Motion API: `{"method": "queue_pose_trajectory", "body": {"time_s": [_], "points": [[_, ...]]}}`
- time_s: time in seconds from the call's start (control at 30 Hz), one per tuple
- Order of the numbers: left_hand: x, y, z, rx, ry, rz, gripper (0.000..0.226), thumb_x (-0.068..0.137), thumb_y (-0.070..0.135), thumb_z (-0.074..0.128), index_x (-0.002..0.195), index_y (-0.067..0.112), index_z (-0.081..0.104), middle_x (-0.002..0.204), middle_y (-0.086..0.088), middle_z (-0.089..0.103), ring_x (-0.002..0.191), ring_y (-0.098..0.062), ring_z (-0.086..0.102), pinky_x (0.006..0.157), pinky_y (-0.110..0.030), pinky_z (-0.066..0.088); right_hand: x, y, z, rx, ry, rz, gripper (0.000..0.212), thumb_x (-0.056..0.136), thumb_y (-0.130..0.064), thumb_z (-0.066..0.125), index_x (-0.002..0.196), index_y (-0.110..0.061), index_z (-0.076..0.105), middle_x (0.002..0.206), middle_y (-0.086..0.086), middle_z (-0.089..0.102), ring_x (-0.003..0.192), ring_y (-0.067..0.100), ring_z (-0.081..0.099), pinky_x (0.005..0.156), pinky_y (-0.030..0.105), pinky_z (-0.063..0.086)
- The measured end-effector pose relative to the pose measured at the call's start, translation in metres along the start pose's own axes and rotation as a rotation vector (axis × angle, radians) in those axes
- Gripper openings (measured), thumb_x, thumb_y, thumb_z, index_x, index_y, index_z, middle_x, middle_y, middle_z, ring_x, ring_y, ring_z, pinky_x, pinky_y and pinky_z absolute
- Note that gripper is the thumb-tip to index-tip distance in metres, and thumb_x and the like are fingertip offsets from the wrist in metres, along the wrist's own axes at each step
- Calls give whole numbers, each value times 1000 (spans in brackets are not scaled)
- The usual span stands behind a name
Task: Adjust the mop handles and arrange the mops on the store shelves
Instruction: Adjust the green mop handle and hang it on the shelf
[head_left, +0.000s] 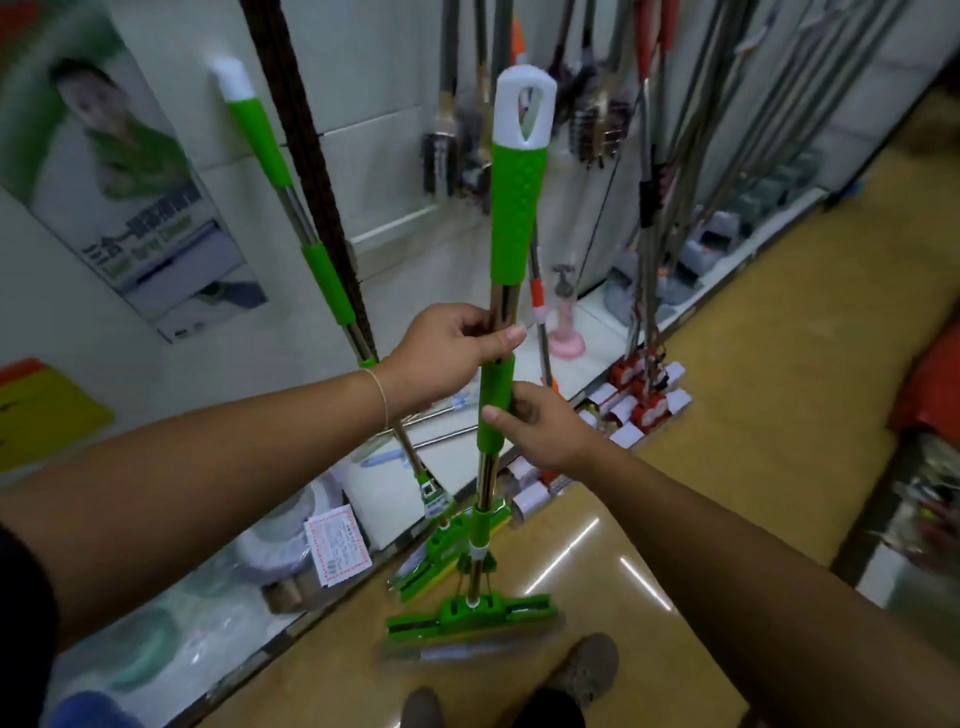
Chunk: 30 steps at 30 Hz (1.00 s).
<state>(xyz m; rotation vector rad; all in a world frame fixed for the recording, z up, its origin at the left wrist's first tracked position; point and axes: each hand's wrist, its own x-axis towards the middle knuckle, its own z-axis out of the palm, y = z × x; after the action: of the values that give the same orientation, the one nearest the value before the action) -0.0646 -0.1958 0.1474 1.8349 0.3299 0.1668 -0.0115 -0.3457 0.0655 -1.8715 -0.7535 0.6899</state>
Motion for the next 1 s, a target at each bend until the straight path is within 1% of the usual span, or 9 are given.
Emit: {"method": "queue_pose_trajectory", "body": {"time_s": [0.13, 0.2, 0.27, 0.47, 0.63, 0.73, 0.83, 0.93, 1.0], "points": [[20, 52, 32, -51, -86, 71, 22, 84, 29, 75, 77, 8, 73, 82, -13, 74, 77, -20, 67, 86, -41, 55, -30, -25, -49, 40, 108, -5, 25, 95, -27, 63, 98, -2, 64, 90, 21, 70, 87, 33, 70, 82, 52, 57], [31, 80, 53, -87, -140, 92, 26, 84, 28, 74, 84, 2, 73, 87, -19, 73, 81, -23, 67, 87, -44, 55, -41, -29, -79, 76, 166, -10, 22, 95, -27, 64, 94, -5, 65, 84, 14, 71, 82, 26, 69, 80, 48, 58], [41, 107, 75, -130, -195, 114, 24, 84, 27, 74, 82, 4, 73, 82, -15, 70, 75, -20, 63, 76, -39, 53, -55, -38, -108, 120, 227, -20, 17, 97, -20, 63, 90, -4, 65, 74, 5, 71, 72, 15, 66, 72, 40, 58], [72, 179, 150, -196, -353, 166, 15, 88, 21, 69, 79, 9, 70, 68, -2, 65, 58, -7, 61, 55, -18, 49, -83, -37, -197, 181, 375, -24, 13, 96, -21, 64, 96, -9, 68, 81, 3, 72, 76, 15, 67, 73, 37, 56], [106, 226, 207, -189, -435, 226, 30, 79, 30, 76, 90, 2, 73, 84, -12, 71, 81, -18, 67, 89, -41, 55, -93, -26, -269, 201, 496, -14, 19, 96, -18, 63, 105, -1, 66, 88, 11, 68, 80, 19, 66, 69, 31, 56], [123, 255, 239, -190, -469, 262, 34, 74, 35, 76, 87, 3, 73, 83, -11, 71, 82, -21, 66, 93, -46, 53, -98, -23, -314, 226, 546, -19, 9, 95, -18, 65, 99, -10, 68, 89, 11, 71, 80, 19, 69, 72, 36, 58], [145, 283, 271, -212, -479, 296, 21, 84, 25, 72, 87, 4, 71, 83, -10, 70, 85, -23, 66, 95, -46, 52, -103, -26, -360, 217, 601, -3, 12, 95, -19, 65, 100, -8, 69, 89, 10, 74, 74, 12, 70, 65, 23, 53], [164, 310, 301, -234, -484, 351, 28, 75, 34, 75, 86, 8, 72, 83, -7, 73, 92, -28, 69, 98, -51, 51, -106, -27, -404, 215, 673, 5, 16, 93, -24, 68, 103, -11, 71, 89, 6, 74, 76, 14, 69, 69, 29, 53], [177, 326, 320, -235, -477, 390, 20, 81, 30, 73, 84, 11, 72, 82, -5, 74, 94, -28, 70, 97, -49, 52, -108, -28, -429, 223, 719, 7, 14, 92, -24, 69, 102, -15, 72, 83, 2, 72, 72, 13, 67, 68, 29, 53]]}}
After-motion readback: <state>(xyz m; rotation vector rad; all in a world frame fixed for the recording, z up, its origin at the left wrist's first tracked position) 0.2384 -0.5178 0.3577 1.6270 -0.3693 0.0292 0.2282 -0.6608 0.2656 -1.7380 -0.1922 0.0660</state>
